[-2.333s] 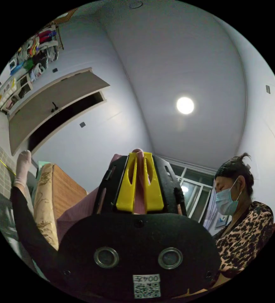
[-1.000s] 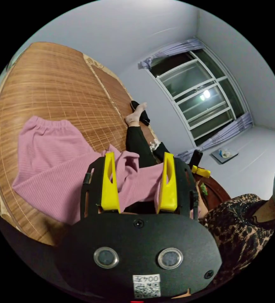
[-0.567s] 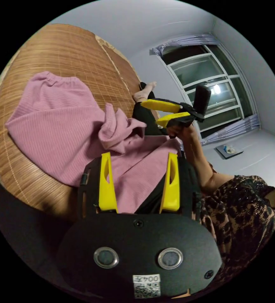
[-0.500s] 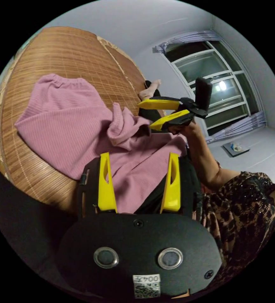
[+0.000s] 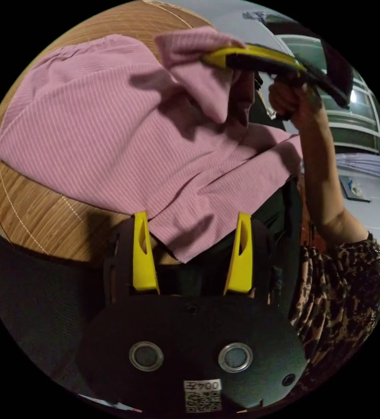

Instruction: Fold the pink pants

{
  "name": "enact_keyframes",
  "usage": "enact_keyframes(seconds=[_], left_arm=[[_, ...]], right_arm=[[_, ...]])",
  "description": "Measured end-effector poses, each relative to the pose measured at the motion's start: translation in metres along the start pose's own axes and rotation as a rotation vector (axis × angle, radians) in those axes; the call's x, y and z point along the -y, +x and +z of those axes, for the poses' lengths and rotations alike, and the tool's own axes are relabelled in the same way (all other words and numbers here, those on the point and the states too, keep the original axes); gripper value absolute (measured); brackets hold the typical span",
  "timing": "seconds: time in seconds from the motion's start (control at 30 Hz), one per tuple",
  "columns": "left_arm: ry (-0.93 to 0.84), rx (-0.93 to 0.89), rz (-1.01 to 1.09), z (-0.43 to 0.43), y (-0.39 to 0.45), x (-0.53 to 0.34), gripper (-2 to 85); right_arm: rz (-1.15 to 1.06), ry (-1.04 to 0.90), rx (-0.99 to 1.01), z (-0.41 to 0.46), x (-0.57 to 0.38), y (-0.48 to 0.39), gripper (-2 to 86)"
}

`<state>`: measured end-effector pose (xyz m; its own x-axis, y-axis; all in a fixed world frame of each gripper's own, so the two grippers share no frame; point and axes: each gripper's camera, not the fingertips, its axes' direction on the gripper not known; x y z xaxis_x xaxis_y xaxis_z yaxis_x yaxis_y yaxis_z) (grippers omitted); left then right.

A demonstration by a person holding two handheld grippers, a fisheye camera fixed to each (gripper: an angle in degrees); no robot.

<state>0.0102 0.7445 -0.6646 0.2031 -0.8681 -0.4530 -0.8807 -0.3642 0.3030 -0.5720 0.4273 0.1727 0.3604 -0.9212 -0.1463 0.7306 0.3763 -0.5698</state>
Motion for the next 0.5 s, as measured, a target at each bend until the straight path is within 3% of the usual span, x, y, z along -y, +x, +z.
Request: enact_keyframes(seconds=[0.23,0.5], left_arm=[[-0.048,0.195,0.104,0.012,0.041,-0.009,24.8],[0.114,0.079,0.177,-0.025,0.054,-0.035,22.3]], right_arm=[[0.344,0.401,0.013,-0.122,-0.082,0.087,7.1],[0.548,0.542,-0.061,-0.175,-0.186,0.127,6.7]])
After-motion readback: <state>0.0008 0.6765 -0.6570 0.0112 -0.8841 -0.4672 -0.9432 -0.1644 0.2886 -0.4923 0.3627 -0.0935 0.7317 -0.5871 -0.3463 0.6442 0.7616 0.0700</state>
